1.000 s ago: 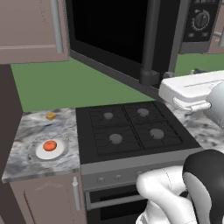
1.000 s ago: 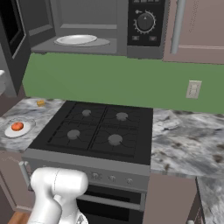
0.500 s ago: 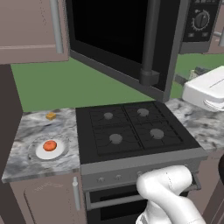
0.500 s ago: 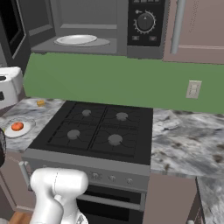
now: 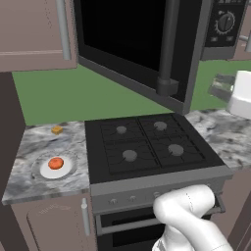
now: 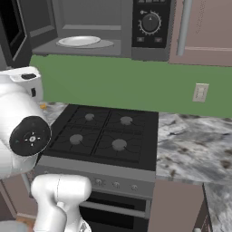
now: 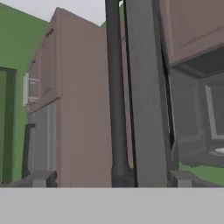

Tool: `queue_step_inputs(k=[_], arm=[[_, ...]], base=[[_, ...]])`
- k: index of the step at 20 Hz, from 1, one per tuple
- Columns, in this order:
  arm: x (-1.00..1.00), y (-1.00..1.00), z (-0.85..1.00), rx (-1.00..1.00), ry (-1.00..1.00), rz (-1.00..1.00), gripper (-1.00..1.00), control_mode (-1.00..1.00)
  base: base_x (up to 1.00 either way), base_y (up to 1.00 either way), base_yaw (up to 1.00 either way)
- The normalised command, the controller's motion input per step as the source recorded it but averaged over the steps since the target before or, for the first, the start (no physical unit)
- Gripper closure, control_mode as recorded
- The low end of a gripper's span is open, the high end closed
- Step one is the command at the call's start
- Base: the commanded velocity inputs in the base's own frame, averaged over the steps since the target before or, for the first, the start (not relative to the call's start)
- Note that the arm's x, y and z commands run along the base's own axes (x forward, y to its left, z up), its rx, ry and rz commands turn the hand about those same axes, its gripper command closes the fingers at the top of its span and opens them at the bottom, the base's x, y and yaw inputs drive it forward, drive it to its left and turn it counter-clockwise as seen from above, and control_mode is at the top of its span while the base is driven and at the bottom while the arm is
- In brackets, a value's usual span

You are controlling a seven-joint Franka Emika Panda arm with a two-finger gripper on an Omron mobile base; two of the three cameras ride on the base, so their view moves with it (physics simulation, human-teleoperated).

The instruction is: Pick the squash from the counter and place it in the microwave. Then turn on the microwave.

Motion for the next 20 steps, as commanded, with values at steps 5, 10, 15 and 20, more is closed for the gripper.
queue_step_inputs(k=[5,10,15,20], arm=[[0.2,-0.16,-0.1,0.0,0.01,0.31,-1.0,-1.0],[0.2,-0.15,-0.09,0.0,0.02,0.32,-1.0,-1.0],[0.24,-0.06,-0.04,0.0,0.0,0.28,-1.0,-1.0],[0.28,0.0,-0.01,0.0,0.0,0.22,-1.0,-1.0]], base=[[0.0,0.0,0.0],[0.0,0.0,0.0],[0.0,0.0,0.0],[0.0,0.0,0.0]])
